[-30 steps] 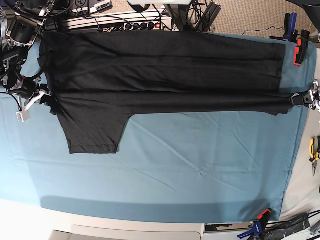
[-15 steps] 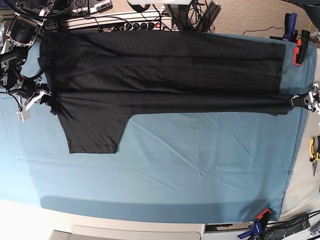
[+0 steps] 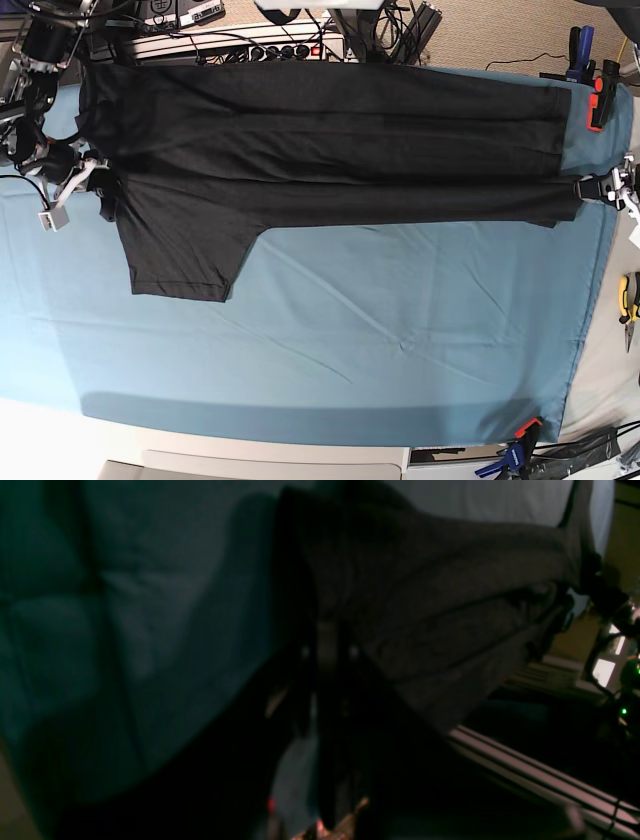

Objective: Fold the T-shirt properly
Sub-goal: 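Lower the folded hem onto the shirt while holding it with both grippers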

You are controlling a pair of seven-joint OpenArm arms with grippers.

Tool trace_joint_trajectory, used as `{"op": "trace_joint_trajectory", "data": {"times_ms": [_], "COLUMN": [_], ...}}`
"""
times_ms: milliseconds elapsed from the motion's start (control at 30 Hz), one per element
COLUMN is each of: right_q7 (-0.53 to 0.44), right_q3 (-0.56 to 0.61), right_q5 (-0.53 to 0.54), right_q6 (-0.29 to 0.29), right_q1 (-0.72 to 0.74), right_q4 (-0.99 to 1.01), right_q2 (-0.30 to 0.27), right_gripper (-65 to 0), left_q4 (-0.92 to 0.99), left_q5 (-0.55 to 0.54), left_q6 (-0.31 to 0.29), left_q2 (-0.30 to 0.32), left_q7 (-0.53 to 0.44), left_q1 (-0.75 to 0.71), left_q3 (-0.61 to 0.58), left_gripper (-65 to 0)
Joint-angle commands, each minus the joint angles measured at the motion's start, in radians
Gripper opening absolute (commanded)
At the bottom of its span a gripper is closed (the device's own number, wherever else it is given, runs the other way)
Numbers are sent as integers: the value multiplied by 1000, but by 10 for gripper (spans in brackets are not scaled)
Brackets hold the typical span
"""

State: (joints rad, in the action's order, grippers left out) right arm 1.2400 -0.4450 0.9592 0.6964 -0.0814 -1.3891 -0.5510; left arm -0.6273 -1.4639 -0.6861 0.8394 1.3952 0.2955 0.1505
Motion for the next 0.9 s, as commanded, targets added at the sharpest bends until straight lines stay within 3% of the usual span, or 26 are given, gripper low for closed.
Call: {"op": "trace_joint_trajectory", "data": {"times_ms": [0,467,867], "right_q7": [-29,-12,-20], "right_q3": [-9,-180,-182], "right_q5": [-4,-45,-45], "right_q6": [2,2,2], "right_q1": [3,-8,-57], "right_q4": [-33,-51,-51], "right_q2": [-28,-28,-28], "right_gripper": [-650,-650,-650], "left_q4": [-13,-13,-13], "left_q5": [-20,-20,-20], "left_q6": [-3,-3,-3], "left_q2": [36,36,36], "left_q7": [1,1,1], "left_q1": [18,18,17], "left_q3": [3,40,60], "left_gripper": [-650,-650,-650]}}
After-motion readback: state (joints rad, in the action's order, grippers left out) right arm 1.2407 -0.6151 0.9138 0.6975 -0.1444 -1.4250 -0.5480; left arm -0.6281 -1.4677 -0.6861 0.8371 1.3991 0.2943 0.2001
